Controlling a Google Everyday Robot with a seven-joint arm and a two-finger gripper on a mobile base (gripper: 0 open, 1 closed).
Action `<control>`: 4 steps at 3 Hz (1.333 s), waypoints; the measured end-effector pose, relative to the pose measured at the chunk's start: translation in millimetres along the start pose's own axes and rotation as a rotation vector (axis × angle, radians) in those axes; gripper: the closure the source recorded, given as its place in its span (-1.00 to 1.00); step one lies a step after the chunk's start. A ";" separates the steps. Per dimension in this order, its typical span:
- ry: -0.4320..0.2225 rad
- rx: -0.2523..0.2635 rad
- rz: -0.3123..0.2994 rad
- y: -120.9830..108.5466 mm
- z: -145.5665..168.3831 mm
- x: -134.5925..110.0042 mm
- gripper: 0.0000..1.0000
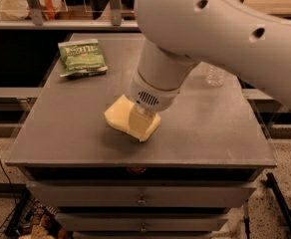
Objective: Move sponge near green jalapeno chip bag
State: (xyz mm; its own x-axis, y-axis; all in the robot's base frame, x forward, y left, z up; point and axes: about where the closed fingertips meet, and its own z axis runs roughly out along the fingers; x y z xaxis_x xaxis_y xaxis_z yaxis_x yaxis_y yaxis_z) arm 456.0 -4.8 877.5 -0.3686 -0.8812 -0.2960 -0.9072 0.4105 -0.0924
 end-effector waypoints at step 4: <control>-0.102 0.250 -0.180 -65.7 -57.5 -95.9 1.00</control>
Offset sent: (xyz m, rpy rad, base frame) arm 0.0125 -0.0121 0.0493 0.0114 -0.1019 -0.0080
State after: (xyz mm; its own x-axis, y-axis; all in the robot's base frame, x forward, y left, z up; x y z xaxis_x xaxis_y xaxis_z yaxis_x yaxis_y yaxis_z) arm 539.3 39.2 966.6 -0.1729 -0.9222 -0.3459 -0.8734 0.3059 -0.3790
